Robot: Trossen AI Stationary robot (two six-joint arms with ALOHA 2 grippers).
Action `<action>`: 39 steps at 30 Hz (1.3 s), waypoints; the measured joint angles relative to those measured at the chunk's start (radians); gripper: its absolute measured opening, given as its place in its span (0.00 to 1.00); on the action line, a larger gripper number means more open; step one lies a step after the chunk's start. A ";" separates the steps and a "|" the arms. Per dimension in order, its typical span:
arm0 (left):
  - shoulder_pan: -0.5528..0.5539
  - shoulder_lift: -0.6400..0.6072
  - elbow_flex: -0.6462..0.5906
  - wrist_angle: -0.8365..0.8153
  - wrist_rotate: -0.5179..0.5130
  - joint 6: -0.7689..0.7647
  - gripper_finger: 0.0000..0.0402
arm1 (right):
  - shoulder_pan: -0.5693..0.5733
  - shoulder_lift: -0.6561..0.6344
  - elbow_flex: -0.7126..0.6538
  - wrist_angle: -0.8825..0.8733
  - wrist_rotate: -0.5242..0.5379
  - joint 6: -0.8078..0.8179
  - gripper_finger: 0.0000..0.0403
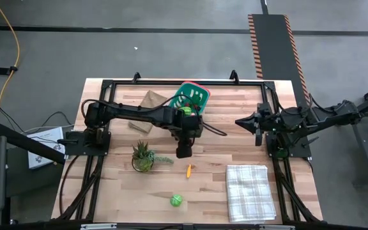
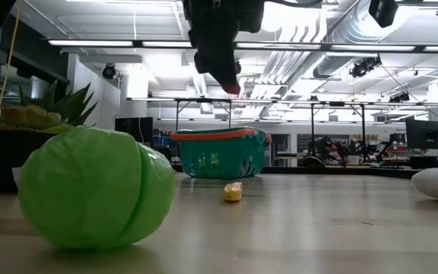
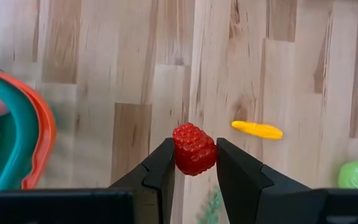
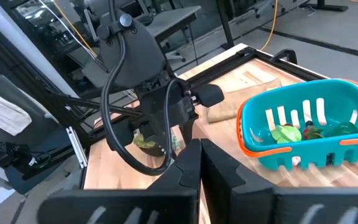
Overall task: Pick and placing Produce into tupperware
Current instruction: Put the red raspberry in the green basket
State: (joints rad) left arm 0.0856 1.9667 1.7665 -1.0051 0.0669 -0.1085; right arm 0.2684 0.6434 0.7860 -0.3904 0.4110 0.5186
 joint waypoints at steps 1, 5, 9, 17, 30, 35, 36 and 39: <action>0.000 0.000 0.000 -0.006 0.000 -0.001 0.23 | 0.000 -0.002 0.000 -0.001 0.000 0.000 0.00; 0.000 0.000 0.000 -0.022 0.011 -0.004 0.23 | 0.000 -0.005 0.000 0.002 0.000 0.000 0.00; 0.000 0.000 0.003 -0.027 0.014 -0.004 0.23 | 0.000 -0.012 0.000 0.005 0.003 0.000 0.00; 0.009 0.000 0.140 -0.078 0.000 0.007 0.23 | 0.000 -0.011 0.000 0.018 0.027 0.003 0.00; 0.185 -0.001 0.253 -0.201 -0.065 0.139 0.23 | 0.000 -0.011 0.000 0.069 0.096 0.022 0.00; 0.291 0.000 0.249 -0.187 -0.065 0.180 0.23 | 0.000 -0.009 0.000 0.068 0.125 0.037 0.00; 0.311 0.000 0.249 -0.179 -0.064 0.187 0.23 | 0.000 -0.009 0.000 0.068 0.137 0.041 0.00; 0.376 0.000 0.249 -0.158 -0.057 0.191 0.23 | 0.000 -0.009 0.000 0.067 0.165 0.042 0.00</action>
State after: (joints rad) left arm 0.4617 1.9667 2.0155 -1.1626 0.0099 0.0823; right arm 0.2684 0.6342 0.7860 -0.3229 0.5761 0.5608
